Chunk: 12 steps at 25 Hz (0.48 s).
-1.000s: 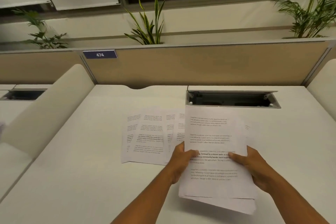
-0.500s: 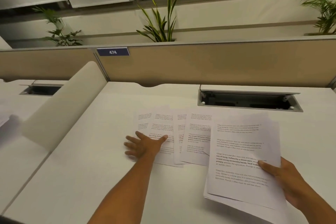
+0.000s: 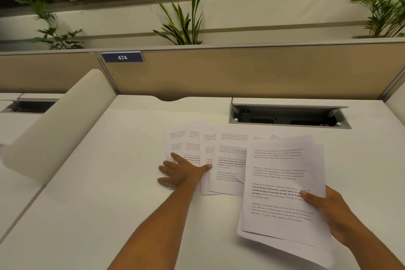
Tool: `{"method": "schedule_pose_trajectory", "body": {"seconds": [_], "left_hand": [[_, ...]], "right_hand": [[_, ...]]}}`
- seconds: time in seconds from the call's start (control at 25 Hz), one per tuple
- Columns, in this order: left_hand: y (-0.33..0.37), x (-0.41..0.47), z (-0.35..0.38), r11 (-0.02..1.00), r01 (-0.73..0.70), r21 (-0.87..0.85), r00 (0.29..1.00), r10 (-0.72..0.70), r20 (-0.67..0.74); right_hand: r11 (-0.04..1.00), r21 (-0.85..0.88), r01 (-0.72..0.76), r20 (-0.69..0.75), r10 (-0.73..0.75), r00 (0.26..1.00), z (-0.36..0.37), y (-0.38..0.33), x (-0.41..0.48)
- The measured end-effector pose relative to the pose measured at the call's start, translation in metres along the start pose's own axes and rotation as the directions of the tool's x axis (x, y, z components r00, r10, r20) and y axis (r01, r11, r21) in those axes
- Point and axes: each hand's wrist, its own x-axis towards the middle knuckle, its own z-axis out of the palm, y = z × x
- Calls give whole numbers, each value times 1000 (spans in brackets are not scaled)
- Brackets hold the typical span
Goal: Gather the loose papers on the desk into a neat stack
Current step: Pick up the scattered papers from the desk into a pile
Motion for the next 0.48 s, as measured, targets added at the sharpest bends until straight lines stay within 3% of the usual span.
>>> {"method": "schedule_pose_trajectory", "body": {"seconds": [0.16, 0.48], "left_hand": [[3, 1, -1, 996, -61, -62, 989, 52, -142], [-18, 15, -24, 909, -7, -417, 1000, 4, -8]], "right_hand": [[1000, -8, 5, -16, -5, 1000, -1, -2, 0], [1000, -11, -2, -10, 2, 1000, 4, -1, -1]]}}
